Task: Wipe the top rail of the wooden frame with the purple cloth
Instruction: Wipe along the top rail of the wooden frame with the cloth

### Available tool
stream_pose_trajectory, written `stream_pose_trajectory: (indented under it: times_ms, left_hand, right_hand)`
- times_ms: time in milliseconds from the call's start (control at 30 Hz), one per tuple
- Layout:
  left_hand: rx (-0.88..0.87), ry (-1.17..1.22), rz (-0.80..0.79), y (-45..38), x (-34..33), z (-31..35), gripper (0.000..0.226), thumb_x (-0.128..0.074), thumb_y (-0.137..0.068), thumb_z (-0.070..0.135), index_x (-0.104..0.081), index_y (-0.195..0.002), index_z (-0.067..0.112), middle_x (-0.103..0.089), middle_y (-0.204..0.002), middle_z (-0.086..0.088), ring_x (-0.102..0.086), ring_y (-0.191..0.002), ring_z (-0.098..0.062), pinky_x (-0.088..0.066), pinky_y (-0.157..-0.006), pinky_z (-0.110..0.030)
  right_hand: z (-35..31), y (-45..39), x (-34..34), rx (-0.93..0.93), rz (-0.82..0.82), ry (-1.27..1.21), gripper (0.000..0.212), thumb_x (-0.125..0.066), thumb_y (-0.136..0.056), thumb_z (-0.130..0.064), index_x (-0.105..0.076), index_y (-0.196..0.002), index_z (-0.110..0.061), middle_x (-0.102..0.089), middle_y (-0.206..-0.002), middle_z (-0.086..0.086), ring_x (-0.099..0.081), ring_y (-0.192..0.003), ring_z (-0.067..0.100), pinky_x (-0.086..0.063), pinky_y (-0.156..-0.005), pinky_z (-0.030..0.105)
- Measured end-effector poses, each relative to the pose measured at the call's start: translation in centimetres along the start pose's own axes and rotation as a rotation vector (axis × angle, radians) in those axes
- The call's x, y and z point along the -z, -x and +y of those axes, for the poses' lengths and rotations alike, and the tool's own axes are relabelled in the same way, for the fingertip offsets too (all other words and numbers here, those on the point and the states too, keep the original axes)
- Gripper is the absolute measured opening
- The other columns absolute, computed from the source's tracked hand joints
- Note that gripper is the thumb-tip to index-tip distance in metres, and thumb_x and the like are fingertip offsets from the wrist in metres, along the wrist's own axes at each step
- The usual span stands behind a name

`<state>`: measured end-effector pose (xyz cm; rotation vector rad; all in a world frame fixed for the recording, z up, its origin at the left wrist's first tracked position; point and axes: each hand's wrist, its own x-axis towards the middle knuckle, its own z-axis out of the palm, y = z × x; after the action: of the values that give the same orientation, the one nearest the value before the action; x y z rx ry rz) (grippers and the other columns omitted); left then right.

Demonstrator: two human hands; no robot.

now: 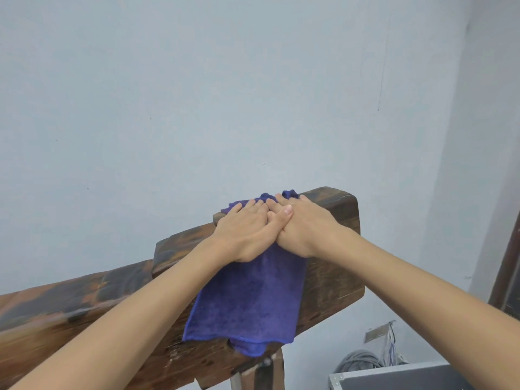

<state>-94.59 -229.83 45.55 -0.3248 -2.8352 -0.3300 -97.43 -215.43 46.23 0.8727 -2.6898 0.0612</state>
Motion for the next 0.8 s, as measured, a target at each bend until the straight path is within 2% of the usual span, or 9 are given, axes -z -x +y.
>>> stream_pose_trajectory:
  times_ms: [100, 200, 334, 400, 467, 534, 667, 734, 800]
  left_hand:
    - [0.003, 0.055, -0.026, -2.2, -0.2, 0.4, 0.081, 0.002, -0.097, 0.065, -0.038, -0.153, 0.022, -0.047, -0.152, 0.001, -0.032, -0.146, -0.02, -0.02, -0.121, -0.042]
    - [0.048, 0.208, -0.097, -4.3, -0.3, 1.2, 0.071, 0.001, -0.098, 0.066, -0.024, -0.159, 0.038, -0.031, -0.164, 0.007, -0.017, -0.155, -0.019, -0.009, -0.125, -0.044]
    - [0.161, 0.328, -0.183, -8.1, -0.4, 2.5, 0.064, 0.002, -0.099, 0.066, -0.019, -0.157, 0.047, -0.014, -0.169, 0.01, 0.0, -0.158, -0.016, 0.005, -0.123, -0.045]
    - [0.174, 0.328, -0.206, -10.2, -0.7, 3.1, 0.063, 0.004, -0.1, 0.062, -0.022, -0.156, 0.049, -0.016, -0.169, 0.008, 0.0, -0.158, -0.019, 0.008, -0.125, -0.049]
    - [0.168, 0.321, -0.21, -12.0, -1.2, 3.8, 0.064, 0.004, -0.102, 0.058, -0.027, -0.156, 0.046, -0.023, -0.168, 0.001, -0.01, -0.157, -0.025, 0.001, -0.126, -0.052]
    - [0.132, 0.331, -0.206, -13.2, -1.5, 4.6, 0.067, 0.002, -0.102, 0.058, -0.035, -0.155, 0.039, -0.032, -0.165, -0.003, -0.023, -0.154, -0.026, -0.01, -0.125, -0.05]
    - [-0.017, 0.373, -0.229, -13.6, -1.7, 5.8, 0.068, -0.003, -0.103, 0.059, -0.039, -0.155, 0.032, -0.036, -0.163, 0.0, -0.03, -0.15, -0.018, -0.014, -0.125, -0.042]
    - [-0.091, 0.371, -0.232, -13.1, -1.7, 6.3, 0.068, -0.007, -0.103, 0.06, -0.037, -0.156, 0.03, -0.033, -0.164, 0.004, -0.027, -0.152, -0.015, -0.012, -0.126, -0.042]
    - [-0.119, 0.326, -0.214, -12.2, -1.7, 6.7, 0.068, -0.009, -0.102, 0.063, -0.028, -0.159, 0.032, -0.025, -0.167, 0.008, -0.017, -0.155, -0.014, -0.003, -0.127, -0.042]
  right_hand:
    - [1.3, -1.3, 0.5, 0.01, -0.061, 0.017, 0.048, -0.02, -0.103, -0.031, -0.043, -0.144, -0.023, -0.049, -0.142, 0.002, -0.044, -0.134, 0.025, -0.03, -0.113, 0.042]
    - [3.3, -2.5, 1.4, -0.017, -0.14, -0.029, 0.044, -0.022, -0.103, -0.032, -0.045, -0.14, -0.029, -0.052, -0.138, -0.001, -0.048, -0.13, 0.027, -0.036, -0.11, 0.047]
    - [6.3, -3.9, 2.6, -0.015, -0.227, -0.06, 0.05, -0.022, -0.105, -0.035, -0.048, -0.147, -0.03, -0.053, -0.148, 0.003, -0.049, -0.132, 0.029, -0.036, -0.105, 0.037]
    - [7.6, -4.5, 3.0, -0.055, -0.263, -0.038, 0.052, -0.021, -0.105, -0.037, -0.044, -0.151, -0.032, -0.048, -0.154, 0.004, -0.044, -0.138, 0.031, -0.032, -0.109, 0.041]
    - [8.8, -4.6, 3.2, -0.122, -0.276, -0.035, 0.053, -0.018, -0.105, -0.04, -0.038, -0.154, -0.033, -0.043, -0.158, 0.003, -0.038, -0.144, 0.032, -0.021, -0.119, 0.049]
    - [10.0, -4.3, 3.2, -0.206, -0.24, -0.079, 0.054, -0.02, -0.103, -0.041, -0.041, -0.152, -0.033, -0.046, -0.156, 0.005, -0.04, -0.141, 0.032, -0.022, -0.118, 0.051]
    - [11.4, -2.7, 2.1, -0.325, -0.106, -0.171, 0.058, -0.023, -0.096, -0.038, -0.046, -0.148, -0.027, -0.053, -0.147, 0.011, -0.046, -0.133, 0.035, -0.03, -0.114, 0.049]
    - [11.5, -1.6, 1.6, -0.301, -0.033, -0.185, 0.057, -0.023, -0.096, -0.036, -0.048, -0.146, -0.029, -0.055, -0.145, 0.007, -0.049, -0.13, 0.035, -0.032, -0.113, 0.048]
    - [11.3, -0.5, 1.2, -0.226, 0.049, -0.192, 0.051, -0.024, -0.099, -0.03, -0.052, -0.141, -0.032, -0.058, -0.141, 0.001, -0.052, -0.124, 0.03, -0.031, -0.112, 0.048]
